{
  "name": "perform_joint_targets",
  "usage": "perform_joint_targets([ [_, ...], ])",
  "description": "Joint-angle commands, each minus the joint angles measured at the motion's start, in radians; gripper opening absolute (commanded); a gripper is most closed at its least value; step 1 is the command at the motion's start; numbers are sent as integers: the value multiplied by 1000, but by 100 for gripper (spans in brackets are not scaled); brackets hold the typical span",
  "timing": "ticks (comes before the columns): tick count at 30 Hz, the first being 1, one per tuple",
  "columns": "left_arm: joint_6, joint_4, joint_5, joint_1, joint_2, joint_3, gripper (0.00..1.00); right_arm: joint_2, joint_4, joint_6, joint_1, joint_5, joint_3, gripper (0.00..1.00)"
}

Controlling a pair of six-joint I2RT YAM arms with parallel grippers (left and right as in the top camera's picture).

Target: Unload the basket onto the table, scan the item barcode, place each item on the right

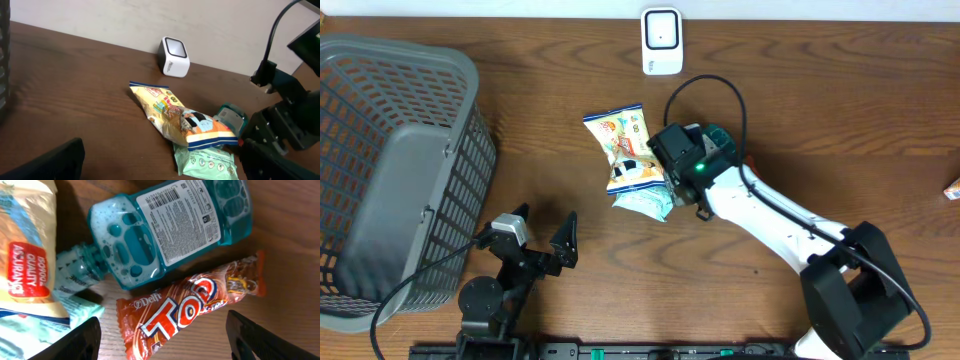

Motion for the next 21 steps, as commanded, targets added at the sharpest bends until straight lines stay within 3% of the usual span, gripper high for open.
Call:
perform_joint_targets([
  [1, -2, -14, 6, -4, -5, -27, 99, 50, 2, -35, 16, 87, -2, 72],
  [7, -2, -14, 6, -4, -5, -27, 99, 122, 47, -75, 47, 107, -2, 72],
  [12, -2, -14, 6, -4, -5, -27, 99, 159, 31, -85, 47, 177, -2, 63],
  [17, -2, -14, 6, -4, -5, -27, 99, 166, 17, -78, 44, 203, -2, 61],
  [21, -2, -14, 6, -4, -5, -27, 99, 186, 17, -77, 38, 202, -2, 38],
])
